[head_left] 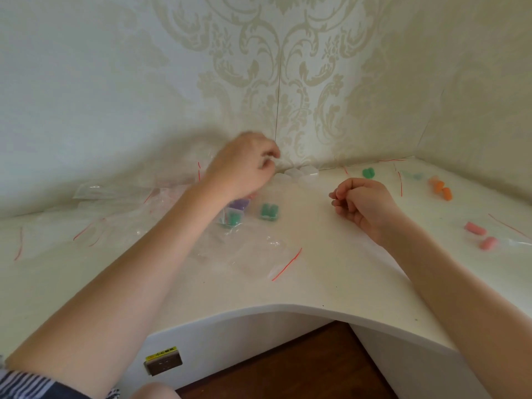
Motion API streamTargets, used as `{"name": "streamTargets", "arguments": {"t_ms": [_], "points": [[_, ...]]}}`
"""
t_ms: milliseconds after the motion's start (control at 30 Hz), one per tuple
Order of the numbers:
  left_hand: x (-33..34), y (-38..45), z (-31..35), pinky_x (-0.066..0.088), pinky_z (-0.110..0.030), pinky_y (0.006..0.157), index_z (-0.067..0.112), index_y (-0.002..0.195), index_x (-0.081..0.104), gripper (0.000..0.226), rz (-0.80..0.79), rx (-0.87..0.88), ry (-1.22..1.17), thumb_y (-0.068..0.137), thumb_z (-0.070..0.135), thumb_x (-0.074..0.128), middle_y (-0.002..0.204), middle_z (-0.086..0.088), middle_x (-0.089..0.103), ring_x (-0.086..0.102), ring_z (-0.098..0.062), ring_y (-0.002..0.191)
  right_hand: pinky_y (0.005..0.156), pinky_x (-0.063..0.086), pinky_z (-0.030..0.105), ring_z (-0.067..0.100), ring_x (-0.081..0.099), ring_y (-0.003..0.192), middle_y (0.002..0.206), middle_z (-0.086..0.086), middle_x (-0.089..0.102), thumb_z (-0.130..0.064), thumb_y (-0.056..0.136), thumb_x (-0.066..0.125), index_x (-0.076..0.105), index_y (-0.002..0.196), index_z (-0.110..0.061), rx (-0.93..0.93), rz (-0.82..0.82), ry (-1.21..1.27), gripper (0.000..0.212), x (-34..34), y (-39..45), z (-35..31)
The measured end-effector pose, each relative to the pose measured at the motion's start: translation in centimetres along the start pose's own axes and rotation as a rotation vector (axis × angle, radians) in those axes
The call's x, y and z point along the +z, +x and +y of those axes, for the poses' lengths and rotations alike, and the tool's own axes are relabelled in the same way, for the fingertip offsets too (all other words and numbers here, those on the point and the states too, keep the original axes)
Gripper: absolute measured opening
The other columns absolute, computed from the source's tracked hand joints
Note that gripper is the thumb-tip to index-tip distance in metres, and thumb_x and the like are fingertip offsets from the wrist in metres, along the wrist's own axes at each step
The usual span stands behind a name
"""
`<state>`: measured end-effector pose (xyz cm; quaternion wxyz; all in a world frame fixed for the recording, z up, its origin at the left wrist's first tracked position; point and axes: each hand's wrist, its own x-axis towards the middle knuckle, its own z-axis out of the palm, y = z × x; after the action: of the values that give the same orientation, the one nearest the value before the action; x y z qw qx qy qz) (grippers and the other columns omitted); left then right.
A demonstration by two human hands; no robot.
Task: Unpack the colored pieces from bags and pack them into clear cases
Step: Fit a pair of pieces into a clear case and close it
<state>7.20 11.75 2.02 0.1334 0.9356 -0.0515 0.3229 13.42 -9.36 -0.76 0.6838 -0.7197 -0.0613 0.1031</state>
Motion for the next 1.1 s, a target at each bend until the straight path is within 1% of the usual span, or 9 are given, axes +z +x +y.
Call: {"name": "streamTargets", "arguments": {"t_ms": [67,100,300,433,667,800,933,1033,1100], "points": [[1.7,-0.6,0.2,0.045,-0.035,0.094,0.018,0.112,0.067,0.027,-0.29,-0.075,0.056,0.089,0.026,0.055,0.117,-0.005,0.064,0.056,-0.024,0.111,0.05,0.044,0.019,0.015,0.049,0.059,0.073,0.01,0.054,0.021,0.07,0.019,0.05,0.063,-0.004,-0.006,-0.025,-0.017,0.04,0.0,0.0,0.0],[2.3,-0.8,0.2,0.046,-0.037,0.092,0.018,0.112,0.067,0.027,-0.353,-0.071,0.1,0.091,0.029,0.054,0.117,-0.007,0.064,0.057,-0.026,0.111,0.051,0.042,0.02,0.015,0.047,0.058,0.072,0.01,0.052,0.02,0.069,0.02,0.05,0.062,-0.004,-0.005,-0.036,-0.009,0.039,0.0,0.1,0.0],[2.4,-0.9,0.4,0.036,-0.021,0.076,0.017,0.119,0.064,0.027,-0.358,-0.13,0.005,0.094,0.022,0.055,0.116,-0.005,0.065,0.059,-0.019,0.104,0.039,0.026,0.019,0.014,0.037,0.053,0.071,0.008,0.049,0.01,0.077,0.029,0.05,0.064,-0.005,0.035,-0.067,0.106,0.029,0.3,-0.2,-0.1],[2.3,-0.9,0.4,0.034,-0.019,0.074,0.021,0.116,0.064,0.032,-0.405,-0.232,-0.144,0.086,0.033,0.067,0.096,0.007,0.055,0.053,-0.009,0.088,0.037,0.023,0.019,0.013,0.036,0.049,0.069,0.01,0.054,0.006,0.078,0.028,0.046,0.065,-0.008,0.084,-0.097,0.173,0.026,0.6,-0.4,-0.2],[2.9,-0.7,0.1,0.037,-0.019,0.074,0.021,0.107,0.067,0.028,-0.371,-0.26,-0.208,0.081,0.027,0.073,0.099,0.003,0.06,0.055,-0.008,0.085,0.038,0.017,0.019,0.011,0.028,0.041,0.06,0.004,0.043,-0.002,0.082,0.028,0.044,0.071,-0.011,0.098,-0.138,0.15,0.022,0.5,-0.6,-0.2],[3.1,-0.8,0.4,0.043,-0.021,0.08,0.017,0.111,0.067,0.034,-0.263,-0.218,-0.207,0.077,0.017,0.074,0.104,-0.001,0.064,0.059,-0.013,0.092,0.038,0.014,0.016,0.01,0.021,0.037,0.048,-0.001,0.033,-0.008,0.091,0.031,0.053,0.085,-0.012,0.093,-0.123,-0.039,0.024,0.6,-0.8,-0.2],[3.3,-1.0,2.1,0.044,-0.025,0.089,0.014,0.117,0.063,0.044,-0.097,-0.078,-0.267,0.075,0.011,0.074,0.108,-0.004,0.066,0.06,-0.016,0.1,0.038,0.021,0.016,0.011,0.027,0.034,0.042,-0.004,0.038,-0.029,0.095,0.05,0.056,0.103,-0.015,-0.046,-0.076,-0.169,0.017,0.8,-0.9,0.1],[3.4,-1.2,3.6,0.048,-0.029,0.082,0.017,0.121,0.059,0.05,-0.019,0.097,-0.246,0.073,0.012,0.074,0.105,0.001,0.063,0.056,-0.013,0.09,0.037,0.023,0.018,0.01,0.03,0.034,0.043,-0.006,0.042,-0.05,0.088,0.058,0.054,0.104,-0.02,-0.103,-0.126,-0.198,0.034,0.9,-1.1,0.1],[3.6,-1.5,4.3,0.049,-0.028,0.075,0.016,0.123,0.054,0.056,-0.011,0.215,-0.208,0.072,0.009,0.075,0.099,0.004,0.062,0.05,-0.008,0.084,0.039,0.026,0.02,0.009,0.033,0.035,0.045,-0.006,0.045,-0.051,0.086,0.06,0.055,0.1,-0.018,-0.181,-0.142,-0.285,0.036,1.1,-1.4,0.1]]}}
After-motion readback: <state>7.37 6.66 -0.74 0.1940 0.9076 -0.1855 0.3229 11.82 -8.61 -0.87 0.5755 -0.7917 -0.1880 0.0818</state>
